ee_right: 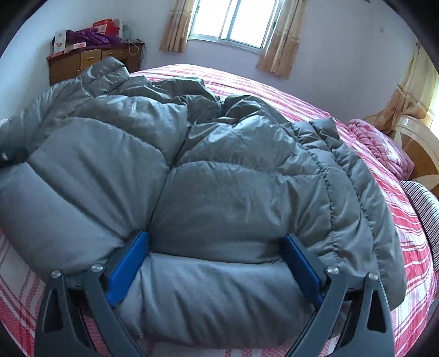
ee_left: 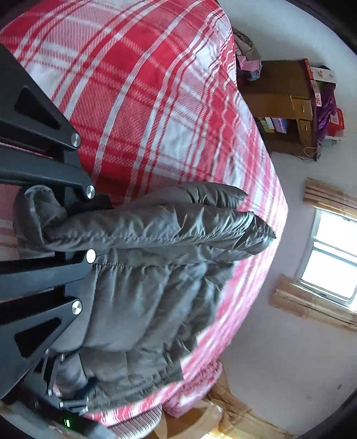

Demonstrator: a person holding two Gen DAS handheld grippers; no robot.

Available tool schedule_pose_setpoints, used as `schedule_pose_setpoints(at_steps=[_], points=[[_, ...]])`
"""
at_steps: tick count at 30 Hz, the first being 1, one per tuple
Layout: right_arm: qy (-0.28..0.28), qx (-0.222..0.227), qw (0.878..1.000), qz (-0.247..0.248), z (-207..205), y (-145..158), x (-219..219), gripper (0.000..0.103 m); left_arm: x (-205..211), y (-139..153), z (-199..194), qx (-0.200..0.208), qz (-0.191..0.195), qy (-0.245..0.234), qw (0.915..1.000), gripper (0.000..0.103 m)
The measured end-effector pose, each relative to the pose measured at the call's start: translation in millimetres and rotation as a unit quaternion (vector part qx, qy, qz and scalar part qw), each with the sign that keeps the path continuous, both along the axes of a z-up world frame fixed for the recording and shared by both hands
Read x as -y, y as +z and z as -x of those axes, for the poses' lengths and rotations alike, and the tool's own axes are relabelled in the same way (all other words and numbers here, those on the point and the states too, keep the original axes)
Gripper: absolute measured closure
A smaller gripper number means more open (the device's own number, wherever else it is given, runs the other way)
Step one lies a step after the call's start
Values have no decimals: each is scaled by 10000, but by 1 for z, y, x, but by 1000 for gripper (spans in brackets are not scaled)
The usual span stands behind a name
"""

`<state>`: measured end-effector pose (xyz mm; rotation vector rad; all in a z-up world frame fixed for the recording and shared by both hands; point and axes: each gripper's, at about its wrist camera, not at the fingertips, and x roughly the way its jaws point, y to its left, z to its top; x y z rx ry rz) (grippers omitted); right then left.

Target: Fold large clothes

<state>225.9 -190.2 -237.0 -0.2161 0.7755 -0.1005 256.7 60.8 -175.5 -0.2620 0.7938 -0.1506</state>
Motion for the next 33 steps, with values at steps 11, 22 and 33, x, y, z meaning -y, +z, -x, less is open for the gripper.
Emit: schedule_pose_setpoints(at_steps=[11,22,33], points=[[318,-13,9995,82,13,1,-50,7,-58,10,33,-64,284,367,9989,98],[1030,20,9928,-618,25,23,-55,8,-21,109,48,826,-133,18,9965,98],[-987,868,9836,-1234,71,49,154,1,230,142,53,1636,-1413,-1995,9558,98]])
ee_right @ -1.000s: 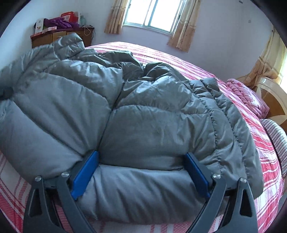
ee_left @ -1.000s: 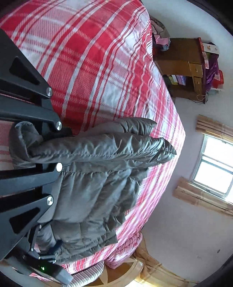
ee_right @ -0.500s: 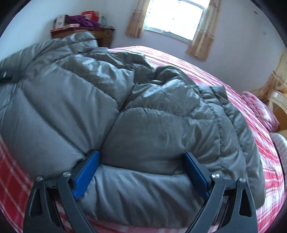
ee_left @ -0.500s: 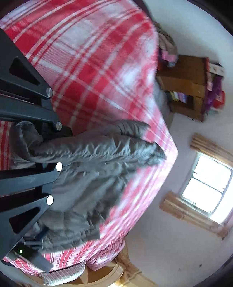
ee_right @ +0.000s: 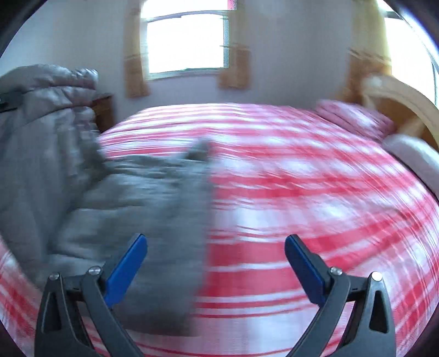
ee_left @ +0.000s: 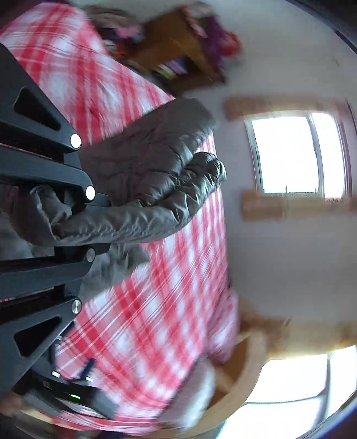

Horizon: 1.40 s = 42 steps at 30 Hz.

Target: Fold large clothes

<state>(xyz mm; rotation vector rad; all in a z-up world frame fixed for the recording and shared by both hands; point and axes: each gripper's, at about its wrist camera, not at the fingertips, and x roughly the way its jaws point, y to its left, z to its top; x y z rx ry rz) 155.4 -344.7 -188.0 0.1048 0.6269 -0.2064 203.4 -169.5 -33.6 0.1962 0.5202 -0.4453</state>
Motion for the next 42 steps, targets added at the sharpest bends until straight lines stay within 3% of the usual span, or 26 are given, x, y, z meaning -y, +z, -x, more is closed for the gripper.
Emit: schedule_pose_setpoints(at_steps=[4,8,12,14,15,17,19,21,24,26,28,30,32,34,36,38,42], points=[[-753,-159,9966,-312,14,-15,71,1,86,-63,9,162,-1066,-522,9928,98],[-1053,-274,9931,-439,31,-30,96,1,125,-122,15,156,-1780,-786,9808,97],[-1073,-377,9918,-583,39,-40,107,1,131,-127,38,662,-2165,-845,9704,88],[-1092,-352,9916,-605,38,-37,109,1,129,-115,51,975,-2281,-853,9650,80],[-1098,-318,9919,-548,38,-34,109,1,126,-105,61,1150,-2304,-845,9626,69],[-1106,-249,9927,-419,35,-26,111,1,118,-79,74,1365,-2098,-863,9643,46],[-1135,-191,9928,-324,30,-16,114,1,102,-58,82,1500,-1838,-736,9687,12],[-1146,-152,9931,-176,24,-2,114,1,76,-34,81,1601,-1535,-382,9743,10],[-1035,-56,9946,18,13,31,106,7,29,-8,59,1183,-939,106,9885,10],[-791,53,9967,160,1,61,89,13,-4,1,39,1074,-664,690,9896,7],[-479,199,9985,192,-11,91,67,23,-36,-5,-2,907,-919,1750,9761,5],[-96,255,9996,124,-29,116,41,30,-64,-21,-44,494,-982,2493,9622,5],[238,309,9990,215,-47,138,7,34,-90,-37,-80,69,-915,3014,9491,5],[550,237,9978,272,-73,152,-32,34,-106,-58,-115,-218,-912,3550,9302,5],[666,22,9973,298,-101,153,-65,35,-115,-72,-128,-458,-841,3791,9204,5],[703,-175,9967,379,-130,147,-96,37,-116,-81,-136,-603,-683,3830,9192,5],[770,-199,9962,358,-167,123,-121,44,-103,-79,-147,-564,-402,3608,9301,5]])
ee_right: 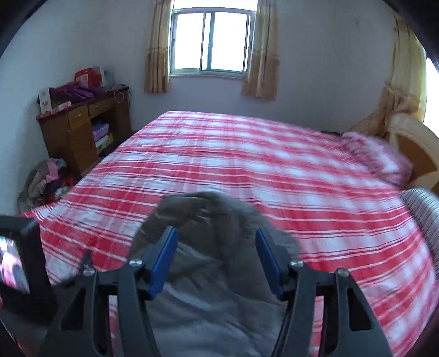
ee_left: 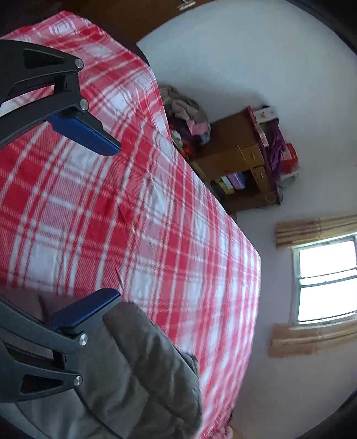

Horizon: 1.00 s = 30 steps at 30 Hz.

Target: Fold large clothes

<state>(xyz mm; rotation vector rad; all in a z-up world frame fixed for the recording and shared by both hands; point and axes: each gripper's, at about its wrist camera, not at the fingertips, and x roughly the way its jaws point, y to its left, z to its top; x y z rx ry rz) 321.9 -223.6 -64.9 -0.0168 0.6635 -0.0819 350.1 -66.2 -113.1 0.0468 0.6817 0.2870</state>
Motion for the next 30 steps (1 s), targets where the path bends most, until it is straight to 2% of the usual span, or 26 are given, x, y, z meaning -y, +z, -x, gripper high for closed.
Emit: schedule_pose_setpoints(at_steps=[3,5,8,11,16,19,30], points=[[-183,-84,9998,18,-12,-30,14,45,20,4,-4,168,231,-347,9990,5],[-355,-179,9992,-61,-9,-52,37,46,38,8,-7,301,211,-586,9976,5],[-608,-146,9973,-375,5,-75,74,47,73,6,-11,306,-55,-931,9952,5],[-853,-109,9940,-671,19,-95,105,47,110,-6,-16,109,-406,-1201,9919,5],[-1029,-98,9896,-1002,23,-120,135,47,144,-30,-22,4,-821,-1272,9885,5],[-1036,-39,9882,-1127,24,-127,141,47,147,-46,-26,-68,-878,-1219,9886,5],[-1021,-84,9885,-1109,22,-148,131,47,131,-76,-40,-246,-442,-1076,9929,1]])
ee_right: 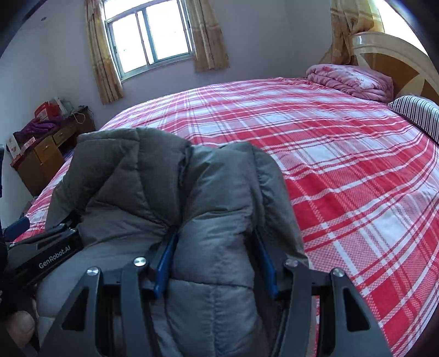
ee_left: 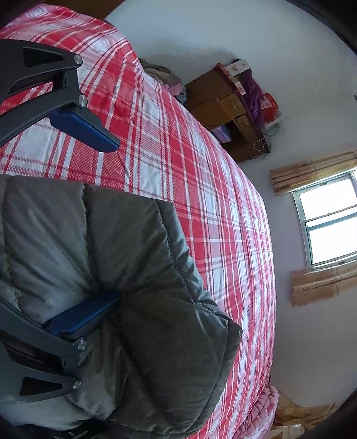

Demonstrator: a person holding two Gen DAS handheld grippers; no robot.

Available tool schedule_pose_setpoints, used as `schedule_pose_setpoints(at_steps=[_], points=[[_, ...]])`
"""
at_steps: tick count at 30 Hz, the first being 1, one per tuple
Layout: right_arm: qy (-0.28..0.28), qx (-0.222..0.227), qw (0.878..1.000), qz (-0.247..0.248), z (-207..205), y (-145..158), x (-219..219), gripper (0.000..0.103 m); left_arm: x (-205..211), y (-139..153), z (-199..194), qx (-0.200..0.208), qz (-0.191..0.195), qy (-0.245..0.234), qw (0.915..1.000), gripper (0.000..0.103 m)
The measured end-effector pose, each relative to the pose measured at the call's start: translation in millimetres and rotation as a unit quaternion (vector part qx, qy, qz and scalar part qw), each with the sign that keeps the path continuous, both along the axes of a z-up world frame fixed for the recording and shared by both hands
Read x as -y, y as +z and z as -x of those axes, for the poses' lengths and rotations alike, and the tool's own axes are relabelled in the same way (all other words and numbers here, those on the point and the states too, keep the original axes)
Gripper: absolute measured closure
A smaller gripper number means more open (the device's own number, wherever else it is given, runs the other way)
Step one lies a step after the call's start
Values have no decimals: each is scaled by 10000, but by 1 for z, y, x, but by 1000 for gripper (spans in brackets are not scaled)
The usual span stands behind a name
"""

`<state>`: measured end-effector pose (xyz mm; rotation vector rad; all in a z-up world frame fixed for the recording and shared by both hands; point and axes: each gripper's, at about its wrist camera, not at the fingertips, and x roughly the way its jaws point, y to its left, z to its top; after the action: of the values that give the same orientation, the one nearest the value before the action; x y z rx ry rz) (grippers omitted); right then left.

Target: Fold large clothes

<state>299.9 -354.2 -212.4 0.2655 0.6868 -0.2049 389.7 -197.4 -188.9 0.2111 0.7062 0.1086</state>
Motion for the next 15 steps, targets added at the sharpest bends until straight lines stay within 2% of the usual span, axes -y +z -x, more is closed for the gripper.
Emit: schedule_pose_setpoints(at_steps=[15], points=[[0,-250,9997,-41,-7,-10,-2,46,3,-12,-6,-199,-99,7,9998,1]])
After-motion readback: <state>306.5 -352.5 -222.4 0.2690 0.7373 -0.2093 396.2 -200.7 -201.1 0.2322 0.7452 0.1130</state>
